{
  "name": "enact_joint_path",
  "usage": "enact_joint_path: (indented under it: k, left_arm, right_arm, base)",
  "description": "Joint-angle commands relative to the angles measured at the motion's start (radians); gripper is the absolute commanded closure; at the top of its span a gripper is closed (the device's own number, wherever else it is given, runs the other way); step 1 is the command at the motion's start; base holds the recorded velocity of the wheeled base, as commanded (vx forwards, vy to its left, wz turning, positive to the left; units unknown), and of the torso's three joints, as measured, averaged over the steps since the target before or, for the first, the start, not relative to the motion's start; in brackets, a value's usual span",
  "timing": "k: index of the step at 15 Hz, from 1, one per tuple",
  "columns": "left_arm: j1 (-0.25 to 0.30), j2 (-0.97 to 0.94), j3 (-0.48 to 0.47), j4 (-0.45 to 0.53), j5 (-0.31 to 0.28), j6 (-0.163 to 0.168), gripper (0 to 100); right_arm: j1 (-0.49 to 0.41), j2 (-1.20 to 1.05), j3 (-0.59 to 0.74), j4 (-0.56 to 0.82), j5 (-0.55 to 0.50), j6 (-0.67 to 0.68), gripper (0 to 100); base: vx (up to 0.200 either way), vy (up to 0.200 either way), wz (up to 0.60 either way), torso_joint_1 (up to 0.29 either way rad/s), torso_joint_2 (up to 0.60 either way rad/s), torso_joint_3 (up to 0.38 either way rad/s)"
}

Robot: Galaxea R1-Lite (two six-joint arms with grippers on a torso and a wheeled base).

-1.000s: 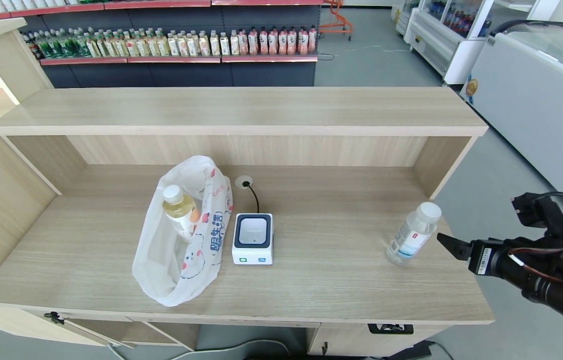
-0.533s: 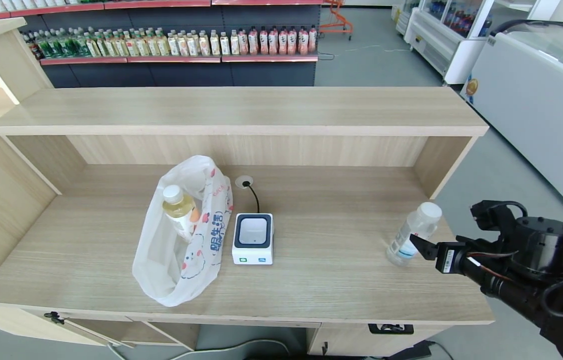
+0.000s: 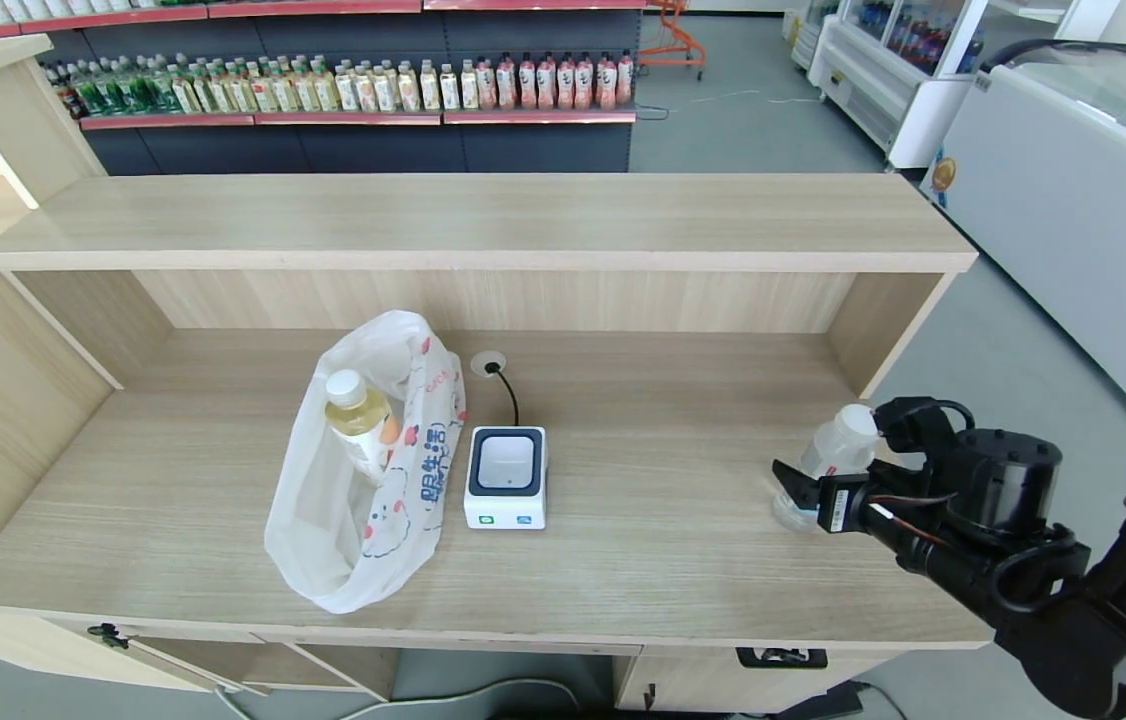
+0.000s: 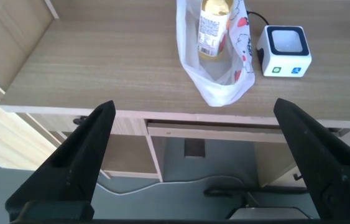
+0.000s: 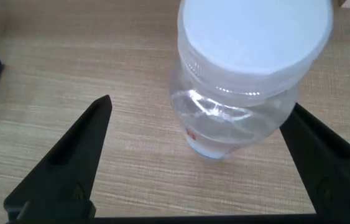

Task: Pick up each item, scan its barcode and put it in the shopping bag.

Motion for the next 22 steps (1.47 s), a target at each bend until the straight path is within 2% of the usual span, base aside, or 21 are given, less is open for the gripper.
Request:
enact_joint_path:
  k: [1, 10, 11, 13, 22]
  left_arm:
    - [0.000, 0.000, 0.002, 0.000, 0.001, 0.000, 0]
    - [0.002, 0.000, 0.000, 0.000, 0.001, 0.000, 0]
    - [0.000, 0.000, 0.000, 0.000, 0.001, 0.000, 0]
    - [0.000, 0.000, 0.000, 0.000, 0.001, 0.000, 0]
    - [0.000, 0.000, 0.002, 0.000, 0.001, 0.000, 0]
  right_arm:
    - [0.006, 0.053, -0.041, -0.004, -0.001, -0.001, 0]
    - [0.007, 0.159, -0.170, -0.008, 0.013, -0.081, 0]
    - [0.007, 0.163, -0.175, -0.011, 0.017, -0.079, 100]
    - [0.006, 0.165, -0.175, -0.017, 0.056, -0.082, 100]
    - [0.011, 0.148, -0.170, -0.041, 0.066, -0.084, 100]
  base:
    - [0.000, 0.000, 0.00, 0.000, 0.00, 0.000]
    - [0.000, 0.000, 0.00, 0.000, 0.00, 0.000]
    - [0.000, 0.000, 0.00, 0.000, 0.00, 0.000]
    - [0.000, 0.000, 0.00, 0.000, 0.00, 0.000]
    - [0.000, 0.000, 0.00, 0.000, 0.00, 0.000]
